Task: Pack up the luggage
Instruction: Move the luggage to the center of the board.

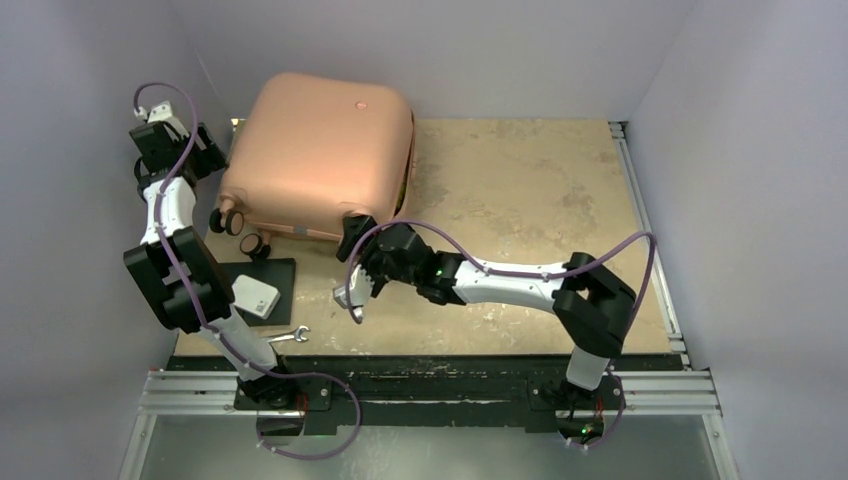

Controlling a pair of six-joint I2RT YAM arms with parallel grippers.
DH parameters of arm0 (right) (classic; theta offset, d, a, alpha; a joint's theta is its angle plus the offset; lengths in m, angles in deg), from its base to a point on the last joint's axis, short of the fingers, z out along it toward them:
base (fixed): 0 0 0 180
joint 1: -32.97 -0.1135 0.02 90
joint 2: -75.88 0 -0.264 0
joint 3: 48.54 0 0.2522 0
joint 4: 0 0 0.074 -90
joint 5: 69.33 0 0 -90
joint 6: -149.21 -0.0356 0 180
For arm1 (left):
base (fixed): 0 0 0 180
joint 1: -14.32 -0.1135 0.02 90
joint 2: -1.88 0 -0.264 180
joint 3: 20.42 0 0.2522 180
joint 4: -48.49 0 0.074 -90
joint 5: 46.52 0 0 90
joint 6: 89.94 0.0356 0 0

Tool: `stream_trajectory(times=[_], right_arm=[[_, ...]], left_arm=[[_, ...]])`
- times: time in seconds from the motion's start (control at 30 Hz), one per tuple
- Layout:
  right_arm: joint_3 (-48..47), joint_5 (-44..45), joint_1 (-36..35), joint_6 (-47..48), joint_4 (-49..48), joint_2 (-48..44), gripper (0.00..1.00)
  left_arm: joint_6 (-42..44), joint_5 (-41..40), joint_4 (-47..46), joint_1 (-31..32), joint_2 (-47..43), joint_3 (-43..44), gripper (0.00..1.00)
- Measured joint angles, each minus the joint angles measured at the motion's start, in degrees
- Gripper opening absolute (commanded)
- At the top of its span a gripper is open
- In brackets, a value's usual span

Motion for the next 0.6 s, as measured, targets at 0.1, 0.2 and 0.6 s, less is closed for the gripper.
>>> stream_trajectory(times=[0.1, 0.2, 0.6], right_arm=[[-1.55, 2.93, -0.46, 0.81, -3.43, 1.66, 0.95], [-1.66, 6.05, -0.61, 2.54, -6.97, 2.71, 0.87], [-4.07, 11.21, -0.68, 4.96, -5.68, 3.39, 0.35]], left_arm=[[-0.72, 0.33, -0.94, -0.09, 0.00, -0.55, 0.80], [-1.16, 0.85, -1.66, -0.11, 0.00, -1.07, 0.80], [-2.16, 1.99, -3.04, -0.24, 0.09, -1.57, 0.80]])
